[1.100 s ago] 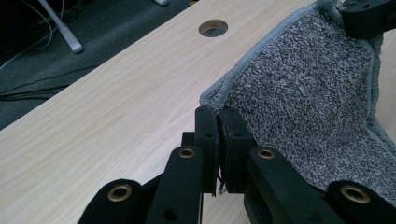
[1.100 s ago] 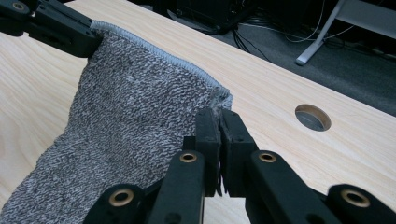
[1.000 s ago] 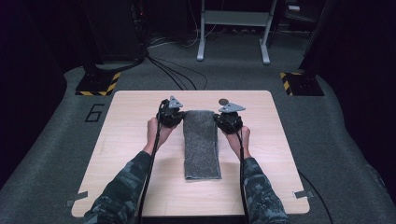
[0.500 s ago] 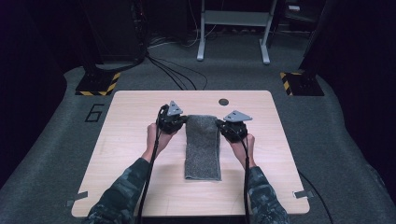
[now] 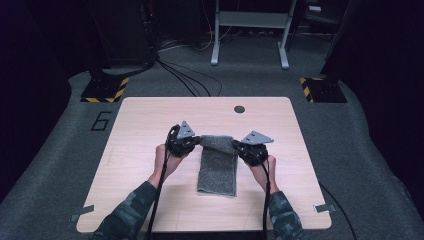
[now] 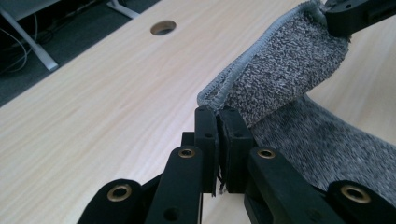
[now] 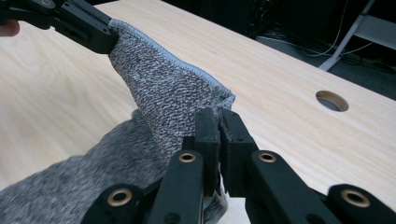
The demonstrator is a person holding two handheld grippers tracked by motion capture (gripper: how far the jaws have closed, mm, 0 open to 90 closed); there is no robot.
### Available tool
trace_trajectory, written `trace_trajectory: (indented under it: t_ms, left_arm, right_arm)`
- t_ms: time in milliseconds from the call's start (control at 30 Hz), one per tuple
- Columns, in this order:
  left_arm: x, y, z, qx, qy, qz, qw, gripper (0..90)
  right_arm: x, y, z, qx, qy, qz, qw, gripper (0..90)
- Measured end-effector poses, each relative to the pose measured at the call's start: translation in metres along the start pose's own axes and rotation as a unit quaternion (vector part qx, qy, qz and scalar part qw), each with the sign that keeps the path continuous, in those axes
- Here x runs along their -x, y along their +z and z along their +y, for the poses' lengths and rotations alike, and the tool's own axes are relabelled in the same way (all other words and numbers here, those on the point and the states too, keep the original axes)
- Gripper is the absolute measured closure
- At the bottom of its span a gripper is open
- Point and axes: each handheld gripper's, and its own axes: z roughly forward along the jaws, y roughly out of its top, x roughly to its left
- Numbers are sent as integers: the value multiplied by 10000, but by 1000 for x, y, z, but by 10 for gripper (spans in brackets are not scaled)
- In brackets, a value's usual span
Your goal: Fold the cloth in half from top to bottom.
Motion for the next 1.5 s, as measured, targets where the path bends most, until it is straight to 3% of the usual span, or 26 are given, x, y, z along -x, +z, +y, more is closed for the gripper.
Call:
trace_trajectory:
  t_ms: [400, 533, 700, 867, 933, 1133, 1233, 1333, 1500]
  left_arm:
    - [26, -3, -24, -224, 202, -204, 9993, 862]
    - [33, -1, -34, -348, 166, -313, 9988, 862]
    - [40, -3, -43, -308, 80, -406, 9987, 861]
    - [47, -8, -47, -283, 119, -442, 9985, 859]
    - [49, -8, -49, -314, 131, -486, 9982, 855]
    - [53, -10, -59, -464, 12, -663, 9967, 828]
    - [52, -11, -65, -577, -109, -827, 9948, 746]
    - [48, -18, -70, -636, -289, -977, 9928, 603]
    - [36, -31, -65, -470, -461, -764, 9949, 436]
  right_arm:
    - [-20, -13, -29, -216, -121, 184, 9995, 868]
    - [-26, -16, -38, -368, -166, 281, 9988, 867]
    - [-31, -23, -48, -341, -122, 320, 9988, 864]
    - [-37, -32, -53, -324, -82, 360, 9988, 859]
    - [-39, -35, -54, -318, -186, 410, 9985, 857]
    - [-52, -42, -61, -412, -151, 569, 9974, 832]
    - [-57, -45, -66, -482, -72, 882, 9949, 722]
    - [-58, -52, -71, -412, 71, 1081, 9933, 615]
    - [-38, -63, -72, -101, 621, 1028, 9927, 511]
